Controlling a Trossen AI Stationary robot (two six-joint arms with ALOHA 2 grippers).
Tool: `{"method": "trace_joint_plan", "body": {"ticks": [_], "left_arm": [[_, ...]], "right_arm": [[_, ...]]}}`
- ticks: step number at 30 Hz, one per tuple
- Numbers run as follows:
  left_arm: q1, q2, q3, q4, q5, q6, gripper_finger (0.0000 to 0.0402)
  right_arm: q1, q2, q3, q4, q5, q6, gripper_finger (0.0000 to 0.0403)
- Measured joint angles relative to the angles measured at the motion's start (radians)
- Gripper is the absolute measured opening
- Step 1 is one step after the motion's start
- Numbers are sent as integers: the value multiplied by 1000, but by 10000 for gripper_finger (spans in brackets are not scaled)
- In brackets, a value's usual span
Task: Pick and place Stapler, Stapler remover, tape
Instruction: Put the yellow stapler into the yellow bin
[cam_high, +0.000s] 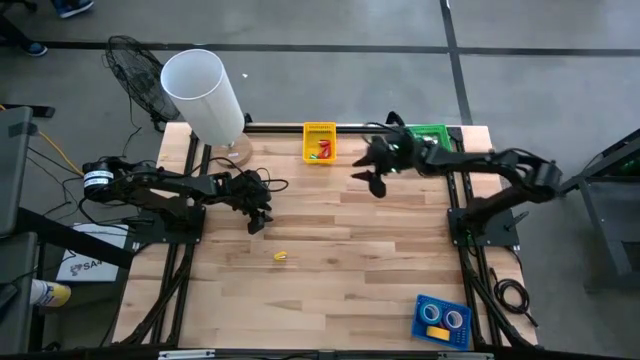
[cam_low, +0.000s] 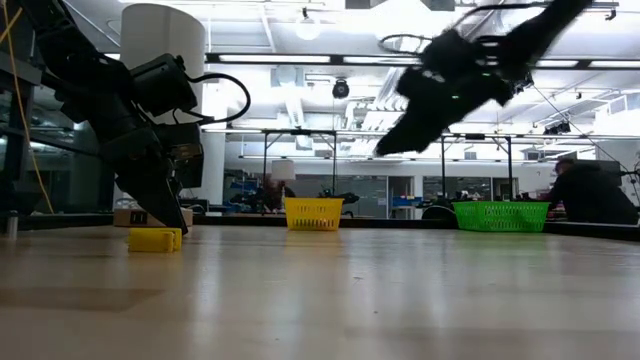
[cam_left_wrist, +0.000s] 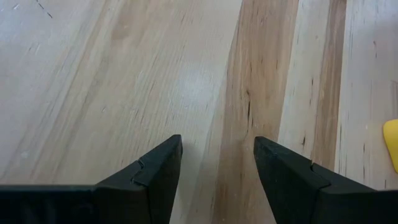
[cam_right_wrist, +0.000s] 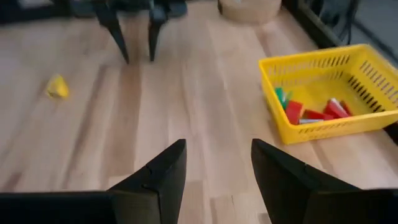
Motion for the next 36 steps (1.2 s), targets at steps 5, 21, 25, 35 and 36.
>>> {"method": "trace_joint_plan", "body": {"ticks": [5, 21, 25, 35, 36], "left_arm": [[0, 0, 0, 3, 0, 0, 202], [0, 0, 0, 7, -6, -9, 202], [0, 0, 0, 6, -7, -9, 202], [0, 0, 0, 7, -12, -8, 202], [0, 0, 0, 7, -12, -8, 202]], "right_arm": [[27, -177, -223, 213, 5, 120, 170], [185, -740, -620, 515, 188, 328, 172], [211, -821, -631, 467, 212, 324, 170], [334, -907, -631, 377, 347, 342, 170], [355, -908, -631, 376, 377, 338, 170]]}}
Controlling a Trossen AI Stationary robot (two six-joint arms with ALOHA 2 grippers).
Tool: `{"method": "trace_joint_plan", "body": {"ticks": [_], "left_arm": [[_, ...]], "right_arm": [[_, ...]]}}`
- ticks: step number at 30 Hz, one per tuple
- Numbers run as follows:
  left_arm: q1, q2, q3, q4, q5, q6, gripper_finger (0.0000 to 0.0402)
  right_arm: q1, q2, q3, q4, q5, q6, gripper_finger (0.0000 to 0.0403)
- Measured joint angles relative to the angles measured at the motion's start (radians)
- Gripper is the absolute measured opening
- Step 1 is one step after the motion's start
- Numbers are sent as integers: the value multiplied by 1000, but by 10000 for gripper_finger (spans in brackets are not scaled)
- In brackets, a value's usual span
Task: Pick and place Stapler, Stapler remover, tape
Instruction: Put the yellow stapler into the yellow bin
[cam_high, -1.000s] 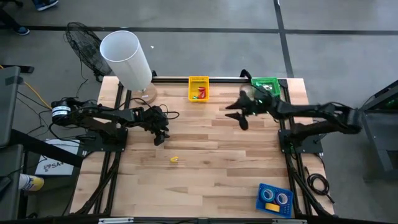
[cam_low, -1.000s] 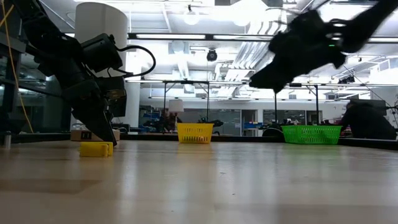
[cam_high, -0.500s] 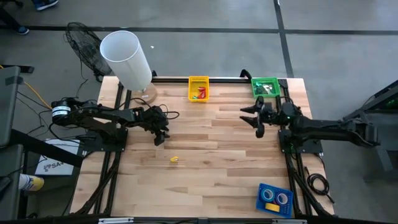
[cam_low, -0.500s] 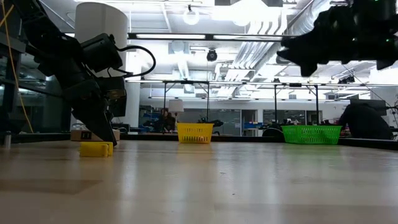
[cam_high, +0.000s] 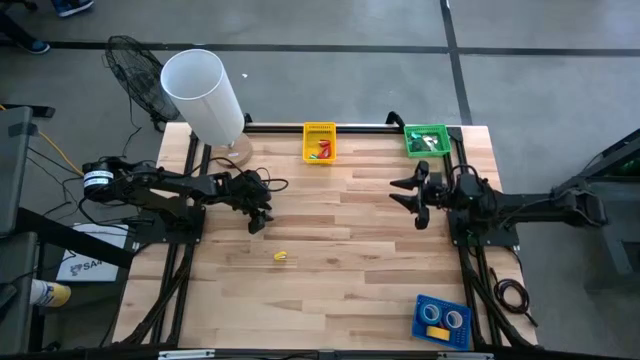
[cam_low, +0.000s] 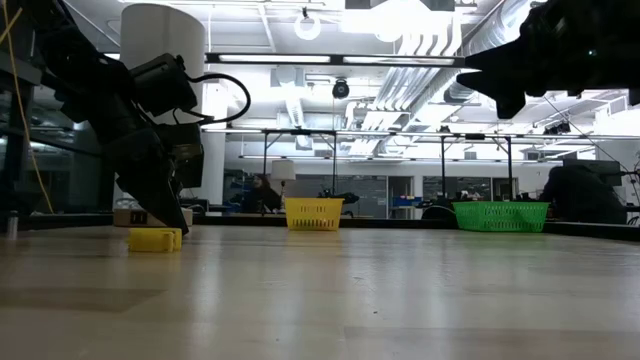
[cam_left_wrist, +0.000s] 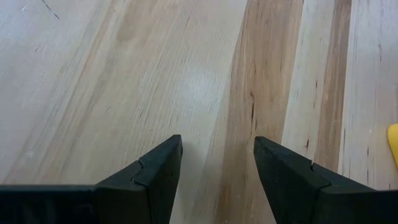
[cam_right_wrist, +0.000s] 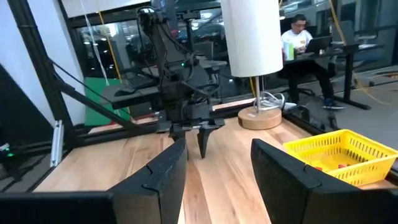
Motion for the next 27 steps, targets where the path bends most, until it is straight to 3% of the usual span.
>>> {"method": "trace_joint_plan", "body": {"ticks": [6, 12, 27], "left_arm": [[0, 0, 0, 0, 1, 0, 202], [0, 0, 0, 0, 2, 0, 202], [0, 0, 0, -1, 3, -8, 202]], "right_arm": [[133, 0, 0, 3, 140, -21, 172], [158, -17, 0, -11, 93, -18, 170], [158, -228, 1, -190, 97, -12, 171]]}}
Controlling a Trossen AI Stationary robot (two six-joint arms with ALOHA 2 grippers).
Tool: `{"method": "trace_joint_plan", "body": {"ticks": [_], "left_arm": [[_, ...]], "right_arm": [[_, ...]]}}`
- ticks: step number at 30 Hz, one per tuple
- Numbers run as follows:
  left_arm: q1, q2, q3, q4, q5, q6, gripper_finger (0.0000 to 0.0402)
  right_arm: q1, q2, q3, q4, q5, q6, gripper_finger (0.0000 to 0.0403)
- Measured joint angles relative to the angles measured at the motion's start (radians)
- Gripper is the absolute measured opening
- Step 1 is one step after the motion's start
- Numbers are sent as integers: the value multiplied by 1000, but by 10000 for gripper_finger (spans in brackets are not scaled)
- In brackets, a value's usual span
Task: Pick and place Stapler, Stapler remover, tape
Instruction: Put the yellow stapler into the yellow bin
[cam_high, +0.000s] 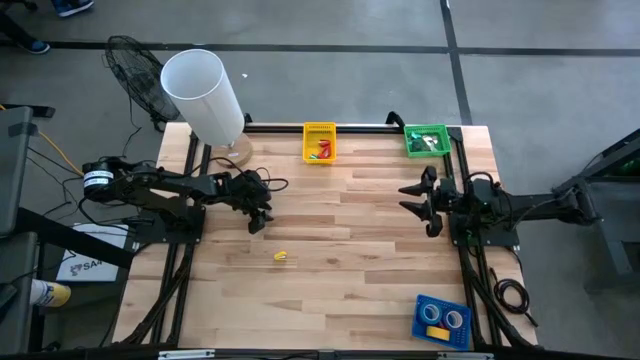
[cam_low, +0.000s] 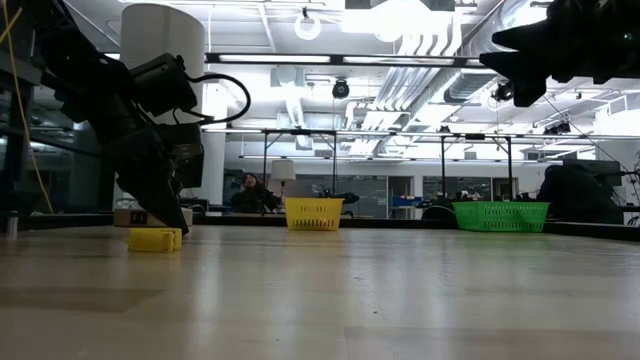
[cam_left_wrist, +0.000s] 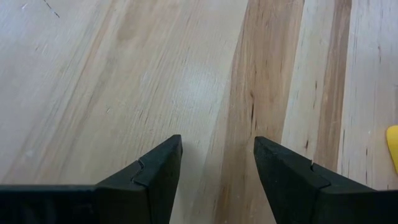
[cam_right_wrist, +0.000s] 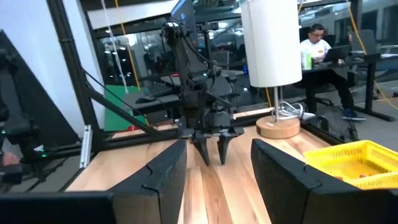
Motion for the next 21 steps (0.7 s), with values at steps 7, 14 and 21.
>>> {"method": "trace_joint_plan", "body": {"ticks": [7, 14, 21], "left_arm": [[0, 0, 0, 0, 0, -9, 202], [0, 0, 0, 0, 0, -10, 202], [0, 0, 0, -1, 0, -13, 202]], "right_arm": [[-2, -7, 0, 4, 58, -14, 171], [15, -7, -98, 198, 8, -39, 170], [6, -11, -90, 155, 12, -59, 171]]}}
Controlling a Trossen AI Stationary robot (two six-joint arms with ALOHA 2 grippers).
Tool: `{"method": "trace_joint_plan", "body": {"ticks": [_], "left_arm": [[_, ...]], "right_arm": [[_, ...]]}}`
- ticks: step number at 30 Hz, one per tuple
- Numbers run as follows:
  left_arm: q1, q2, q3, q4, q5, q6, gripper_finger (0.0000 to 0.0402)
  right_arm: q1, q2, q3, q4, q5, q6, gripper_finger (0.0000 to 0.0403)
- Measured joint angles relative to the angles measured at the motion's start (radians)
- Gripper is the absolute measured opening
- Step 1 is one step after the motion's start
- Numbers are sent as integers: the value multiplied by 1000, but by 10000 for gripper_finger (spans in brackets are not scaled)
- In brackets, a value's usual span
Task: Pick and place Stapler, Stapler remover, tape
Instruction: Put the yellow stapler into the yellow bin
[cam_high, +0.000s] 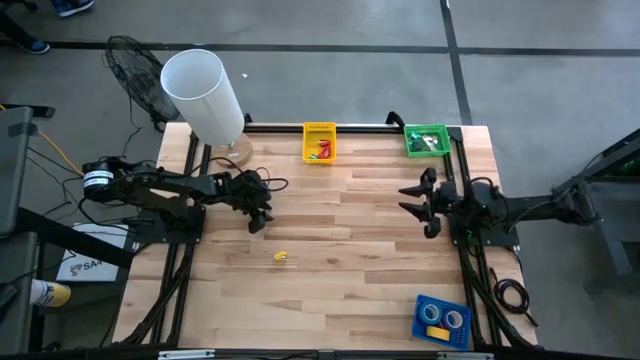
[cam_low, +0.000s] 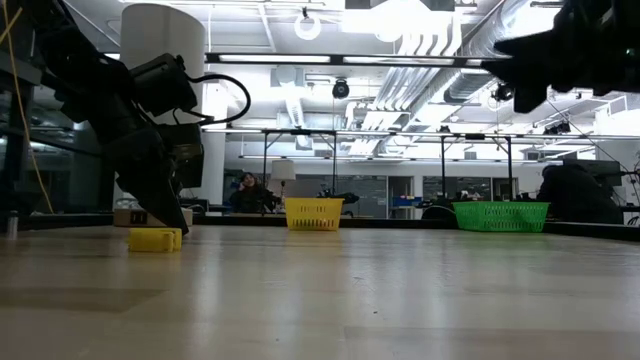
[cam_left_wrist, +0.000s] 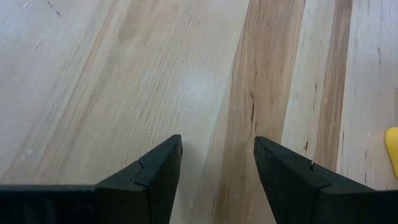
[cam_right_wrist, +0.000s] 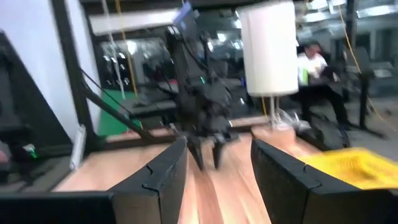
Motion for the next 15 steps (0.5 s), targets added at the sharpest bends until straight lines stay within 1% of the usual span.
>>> {"method": "trace_joint_plan", "body": {"ticks": [5, 15], "left_arm": [[0, 0, 0, 0, 0, 2, 202], [0, 0, 0, -1, 0, 3, 202]], "right_arm": [[-23, -26, 0, -118, 28, 26, 171], [-28, -102, 0, -281, 14, 42, 171]]}}
